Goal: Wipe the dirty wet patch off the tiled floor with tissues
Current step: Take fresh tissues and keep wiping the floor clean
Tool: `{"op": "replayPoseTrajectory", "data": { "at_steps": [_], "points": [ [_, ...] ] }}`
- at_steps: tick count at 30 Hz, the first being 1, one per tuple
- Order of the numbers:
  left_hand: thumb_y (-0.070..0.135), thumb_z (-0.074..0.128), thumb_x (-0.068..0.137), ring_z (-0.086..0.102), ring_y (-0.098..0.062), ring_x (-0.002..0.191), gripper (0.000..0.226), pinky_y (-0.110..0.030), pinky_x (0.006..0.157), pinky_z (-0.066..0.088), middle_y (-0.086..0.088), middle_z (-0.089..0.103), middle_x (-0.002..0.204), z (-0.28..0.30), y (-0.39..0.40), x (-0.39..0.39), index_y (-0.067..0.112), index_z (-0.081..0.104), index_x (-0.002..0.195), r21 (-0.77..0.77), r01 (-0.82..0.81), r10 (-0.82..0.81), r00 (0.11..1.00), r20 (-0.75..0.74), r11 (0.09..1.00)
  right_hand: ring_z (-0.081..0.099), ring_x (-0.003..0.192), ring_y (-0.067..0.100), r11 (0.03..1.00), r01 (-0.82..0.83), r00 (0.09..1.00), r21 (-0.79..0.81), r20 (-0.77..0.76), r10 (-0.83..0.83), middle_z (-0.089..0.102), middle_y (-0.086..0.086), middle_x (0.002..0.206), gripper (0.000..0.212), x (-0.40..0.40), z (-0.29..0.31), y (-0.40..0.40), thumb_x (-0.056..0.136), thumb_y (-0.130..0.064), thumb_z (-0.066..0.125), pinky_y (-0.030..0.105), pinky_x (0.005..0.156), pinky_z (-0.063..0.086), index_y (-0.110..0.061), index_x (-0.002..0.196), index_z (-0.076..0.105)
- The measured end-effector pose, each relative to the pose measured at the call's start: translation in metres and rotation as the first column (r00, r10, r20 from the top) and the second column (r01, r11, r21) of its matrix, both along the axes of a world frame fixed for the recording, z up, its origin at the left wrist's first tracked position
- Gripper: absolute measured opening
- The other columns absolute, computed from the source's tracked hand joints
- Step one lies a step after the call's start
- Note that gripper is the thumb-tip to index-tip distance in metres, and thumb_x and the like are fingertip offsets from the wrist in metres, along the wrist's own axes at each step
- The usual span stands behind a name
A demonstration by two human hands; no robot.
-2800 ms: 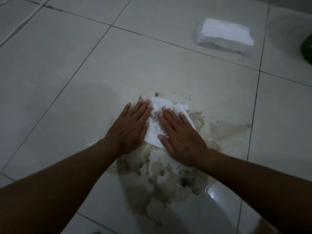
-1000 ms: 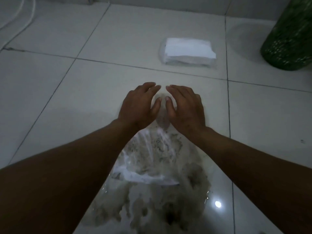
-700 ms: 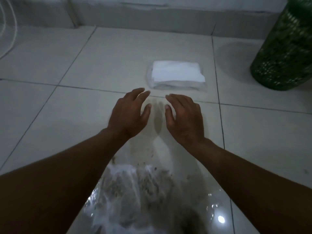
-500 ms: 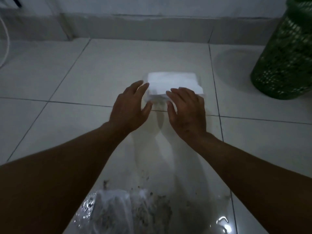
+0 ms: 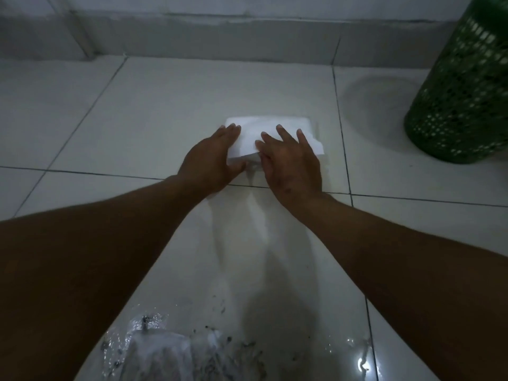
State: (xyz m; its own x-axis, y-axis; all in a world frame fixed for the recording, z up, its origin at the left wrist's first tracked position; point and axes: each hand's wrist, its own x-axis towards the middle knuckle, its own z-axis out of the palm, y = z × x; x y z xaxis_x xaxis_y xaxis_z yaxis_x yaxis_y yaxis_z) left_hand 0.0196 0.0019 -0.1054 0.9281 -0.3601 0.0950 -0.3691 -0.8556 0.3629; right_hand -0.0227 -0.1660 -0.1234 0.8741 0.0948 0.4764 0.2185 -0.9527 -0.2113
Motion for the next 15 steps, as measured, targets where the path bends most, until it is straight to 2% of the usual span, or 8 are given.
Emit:
{"op": "replayPoseTrajectory", "data": {
  "at_steps": [4,8,11,15],
  "points": [
    [0.040,0.069,0.088,0.032,-0.020,0.145,0.069,-0.036,0.117,0.027,-0.004,0.039,0.155,-0.002,-0.001,0.003,0.014,0.043,0.147,-0.027,0.005,-0.004,1.000,0.028,1.000,0.068,0.104,0.025,0.993,-0.014,0.994,0.114,0.111,0.001,0.073,0.008,0.107,0.020,-0.012,-0.001,0.000,0.087,-0.009,0.069,0.037,0.094,0.051,-0.011,0.106,0.073],
    [0.030,0.075,0.084,0.039,-0.026,0.141,0.068,-0.042,0.115,0.032,-0.009,0.044,0.151,-0.002,-0.003,0.003,0.010,0.048,0.143,-0.068,-0.001,0.003,0.999,0.037,0.998,0.071,0.084,0.023,0.976,-0.032,0.989,0.216,0.150,0.000,0.075,0.005,0.097,0.017,-0.032,0.003,-0.001,0.090,-0.012,0.065,0.033,0.073,0.057,-0.013,0.105,0.073],
    [0.011,0.074,0.082,0.035,-0.025,0.143,0.070,-0.041,0.116,0.029,-0.007,0.040,0.154,-0.004,-0.004,0.001,0.011,0.044,0.145,-0.050,0.015,-0.014,1.000,0.023,0.999,0.071,0.087,0.024,0.966,-0.036,0.992,0.257,0.124,0.004,0.074,0.005,0.102,0.020,-0.044,0.006,-0.004,0.093,-0.015,0.061,0.034,0.075,0.058,-0.013,0.109,0.072],
    [0.015,0.071,0.085,0.030,-0.022,0.146,0.071,-0.038,0.116,0.028,-0.003,0.035,0.157,-0.005,-0.008,-0.003,0.017,0.039,0.149,0.004,-0.009,0.009,1.000,0.004,1.000,0.071,0.086,0.027,0.949,0.006,0.999,0.314,0.031,-0.017,0.075,0.005,0.101,0.025,-0.060,0.008,-0.009,0.096,-0.022,0.053,0.039,0.075,0.058,-0.017,0.114,0.070]
  ]
}}
